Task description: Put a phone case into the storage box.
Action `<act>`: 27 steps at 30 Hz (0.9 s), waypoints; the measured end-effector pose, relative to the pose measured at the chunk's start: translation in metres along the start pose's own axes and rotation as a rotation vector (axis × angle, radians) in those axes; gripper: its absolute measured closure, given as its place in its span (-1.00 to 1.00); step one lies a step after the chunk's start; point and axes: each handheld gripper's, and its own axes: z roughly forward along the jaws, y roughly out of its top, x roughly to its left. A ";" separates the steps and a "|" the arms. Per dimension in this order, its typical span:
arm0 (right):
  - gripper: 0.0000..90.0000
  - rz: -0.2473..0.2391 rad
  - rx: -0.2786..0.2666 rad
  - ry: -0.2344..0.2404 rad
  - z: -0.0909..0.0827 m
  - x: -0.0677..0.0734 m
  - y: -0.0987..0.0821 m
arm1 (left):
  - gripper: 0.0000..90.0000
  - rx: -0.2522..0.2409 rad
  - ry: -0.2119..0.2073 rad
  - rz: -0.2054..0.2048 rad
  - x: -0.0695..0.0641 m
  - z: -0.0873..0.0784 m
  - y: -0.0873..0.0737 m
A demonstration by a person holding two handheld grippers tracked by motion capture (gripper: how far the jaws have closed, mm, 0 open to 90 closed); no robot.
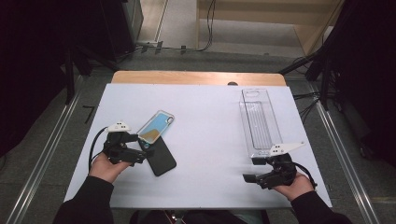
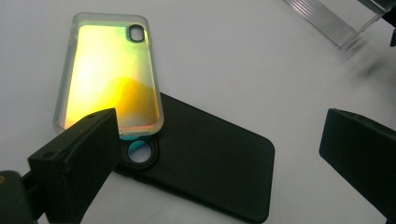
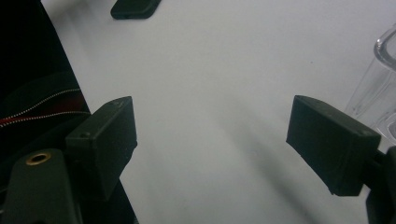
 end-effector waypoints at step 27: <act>-0.68 0.005 -0.003 0.004 -0.001 -0.001 0.000 | -1.00 0.005 0.033 -0.010 0.025 0.025 0.042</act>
